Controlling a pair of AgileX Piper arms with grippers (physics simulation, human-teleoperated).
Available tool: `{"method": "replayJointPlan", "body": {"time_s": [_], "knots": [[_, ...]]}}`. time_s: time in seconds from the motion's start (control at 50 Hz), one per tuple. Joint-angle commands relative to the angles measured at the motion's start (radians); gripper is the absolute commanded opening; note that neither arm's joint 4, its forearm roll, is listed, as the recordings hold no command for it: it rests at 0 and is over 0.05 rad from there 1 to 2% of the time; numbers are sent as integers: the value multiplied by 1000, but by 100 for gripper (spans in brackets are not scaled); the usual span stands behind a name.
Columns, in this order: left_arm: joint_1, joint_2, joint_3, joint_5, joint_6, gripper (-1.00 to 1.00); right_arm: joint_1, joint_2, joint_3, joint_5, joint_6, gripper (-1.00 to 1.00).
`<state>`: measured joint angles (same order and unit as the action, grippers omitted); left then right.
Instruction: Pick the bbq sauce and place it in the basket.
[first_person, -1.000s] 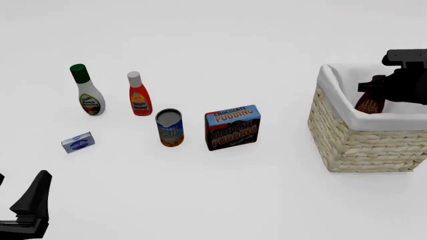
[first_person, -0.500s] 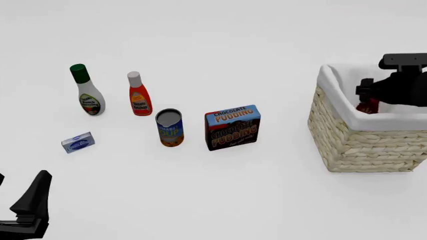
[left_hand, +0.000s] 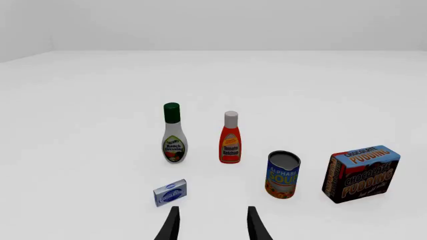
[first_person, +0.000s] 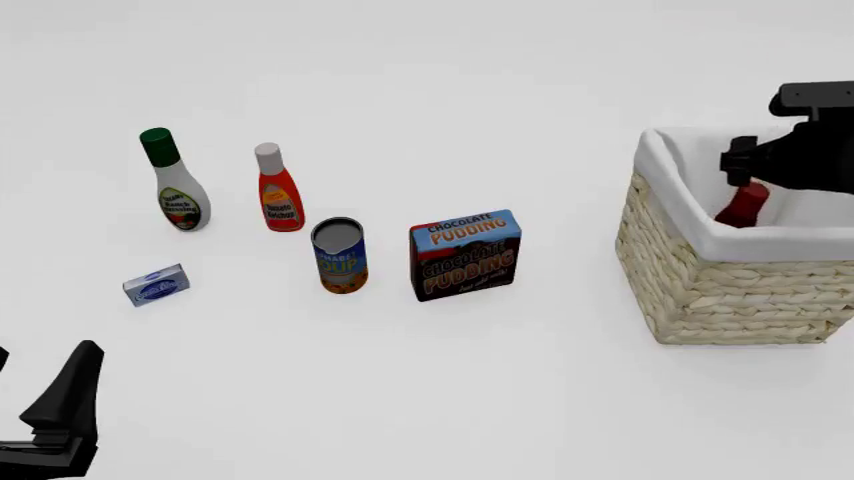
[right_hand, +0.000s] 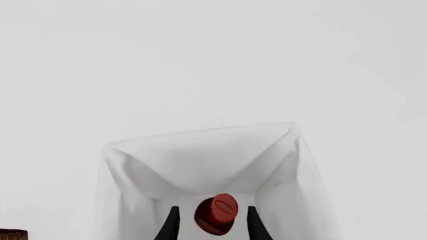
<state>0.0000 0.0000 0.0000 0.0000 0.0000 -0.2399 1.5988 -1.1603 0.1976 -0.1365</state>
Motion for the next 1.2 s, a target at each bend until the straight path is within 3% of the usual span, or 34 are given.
{"method": "replayJointPlan", "body": {"time_s": [0.02,0.56,1.2], "knots": [[0,0,0,0,0,100,10,-46,-28,43,-6,100],[0,0,0,0,0,100,33,-236,-33,134,-17,100],[0,0,0,0,0,100,115,-441,-33,211,16,100]]}}
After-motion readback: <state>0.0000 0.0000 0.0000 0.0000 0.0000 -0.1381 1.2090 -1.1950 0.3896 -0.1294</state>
